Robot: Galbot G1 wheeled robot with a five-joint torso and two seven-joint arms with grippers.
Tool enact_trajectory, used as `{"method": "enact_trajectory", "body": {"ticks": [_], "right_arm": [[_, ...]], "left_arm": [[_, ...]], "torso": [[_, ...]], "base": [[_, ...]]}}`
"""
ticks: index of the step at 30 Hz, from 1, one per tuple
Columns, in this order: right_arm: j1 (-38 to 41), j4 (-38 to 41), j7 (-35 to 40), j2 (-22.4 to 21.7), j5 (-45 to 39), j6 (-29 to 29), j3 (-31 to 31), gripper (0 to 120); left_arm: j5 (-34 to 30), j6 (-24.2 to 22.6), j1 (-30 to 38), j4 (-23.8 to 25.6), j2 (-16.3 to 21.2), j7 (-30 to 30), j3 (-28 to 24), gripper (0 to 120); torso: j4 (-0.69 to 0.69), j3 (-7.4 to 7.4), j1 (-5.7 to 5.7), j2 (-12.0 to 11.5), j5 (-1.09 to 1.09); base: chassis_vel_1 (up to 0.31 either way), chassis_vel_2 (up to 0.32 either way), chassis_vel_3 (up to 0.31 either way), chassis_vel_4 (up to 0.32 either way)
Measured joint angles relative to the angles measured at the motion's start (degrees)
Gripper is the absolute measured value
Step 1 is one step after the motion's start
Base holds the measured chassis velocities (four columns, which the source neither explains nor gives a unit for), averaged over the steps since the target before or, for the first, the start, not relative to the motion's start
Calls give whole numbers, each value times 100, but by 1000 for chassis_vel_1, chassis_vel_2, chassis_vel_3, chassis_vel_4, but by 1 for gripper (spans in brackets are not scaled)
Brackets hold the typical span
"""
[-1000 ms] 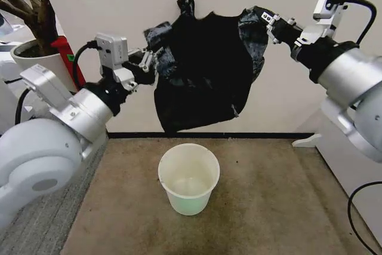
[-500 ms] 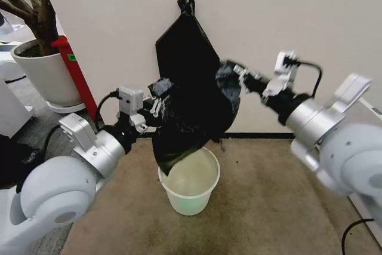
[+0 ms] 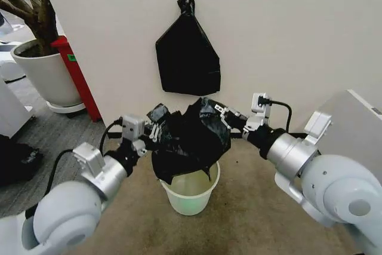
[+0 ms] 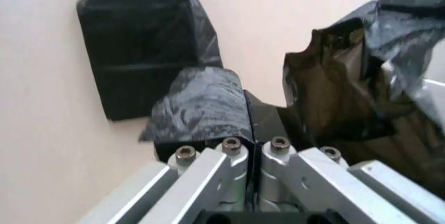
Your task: Place the garbage bag over the trash bin.
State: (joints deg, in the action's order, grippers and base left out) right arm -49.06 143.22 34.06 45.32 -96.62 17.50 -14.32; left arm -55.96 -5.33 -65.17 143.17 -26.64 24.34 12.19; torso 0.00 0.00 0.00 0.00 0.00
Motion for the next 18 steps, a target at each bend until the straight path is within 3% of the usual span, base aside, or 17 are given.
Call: {"method": "enact_trajectory", "body": {"ticks": [6,10,15,18], "right_arm": [[760,20,-2,-230,-512,-173,-95,0],[1265,20,13,-405,-886,-252,-182,0],[1452,16,-9,-425,-1091,-267,-75,0],[1368,15,-39,-320,-1059,-205,44,0]], "left_arm": [[-20,158,455,5,228,-74,138,0],[-209,180,496,15,363,-84,533,0],[-287,148,-426,16,384,-35,1457,0],[-125,163,-755,15,298,-33,1614,0]], "torso": [[0,0,0,0,0],[0,1,0,0,0],[0,0,0,1,0],[1,0,0,0,0]], "base": [[0,0,0,0],[0,0,0,0],[0,0,0,0],[0,0,0,0]]}}
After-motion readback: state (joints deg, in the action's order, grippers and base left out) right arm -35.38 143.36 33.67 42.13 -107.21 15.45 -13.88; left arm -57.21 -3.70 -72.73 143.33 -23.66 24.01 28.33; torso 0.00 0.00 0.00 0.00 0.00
